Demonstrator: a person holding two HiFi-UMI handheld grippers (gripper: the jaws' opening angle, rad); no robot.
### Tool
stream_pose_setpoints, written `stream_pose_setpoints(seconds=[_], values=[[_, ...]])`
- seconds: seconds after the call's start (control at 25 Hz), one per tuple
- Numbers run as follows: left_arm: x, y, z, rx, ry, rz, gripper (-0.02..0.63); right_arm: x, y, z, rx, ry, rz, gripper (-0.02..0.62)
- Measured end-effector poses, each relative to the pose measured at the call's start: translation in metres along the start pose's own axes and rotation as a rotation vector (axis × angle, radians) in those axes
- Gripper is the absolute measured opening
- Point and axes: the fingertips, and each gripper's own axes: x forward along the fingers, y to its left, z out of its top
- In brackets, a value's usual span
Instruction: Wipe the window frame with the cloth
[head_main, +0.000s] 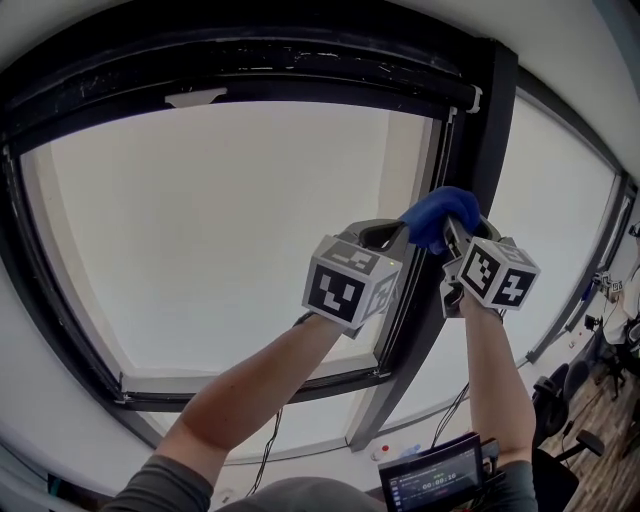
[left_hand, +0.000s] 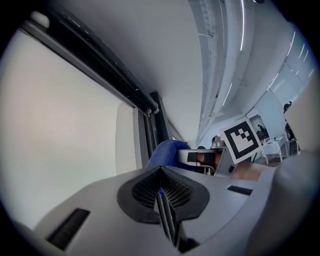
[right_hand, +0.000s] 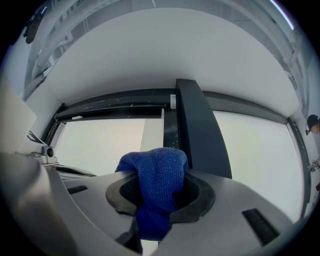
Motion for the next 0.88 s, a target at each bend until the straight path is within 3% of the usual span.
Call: stream_pose_setpoints(seconds=[0.24,0.64,0.88], values=[[0.006,0.009,0.039,-0.007,-0.029,-0.005,0.009,0.012,0.0,0.042,-0.01,-0.064,0.003,0.123],[0.012,0.013,0.1,0.095,-0.1,0.013,0.009,0.034,-0.004,0.093,-0.023,-0.102,0.017,0.123],[0.02,0.016,0.111,0.096,-0.1,0.024,0.009,0.037,-0.004,0.121,-0.018,-0.156,0.023,0.123]])
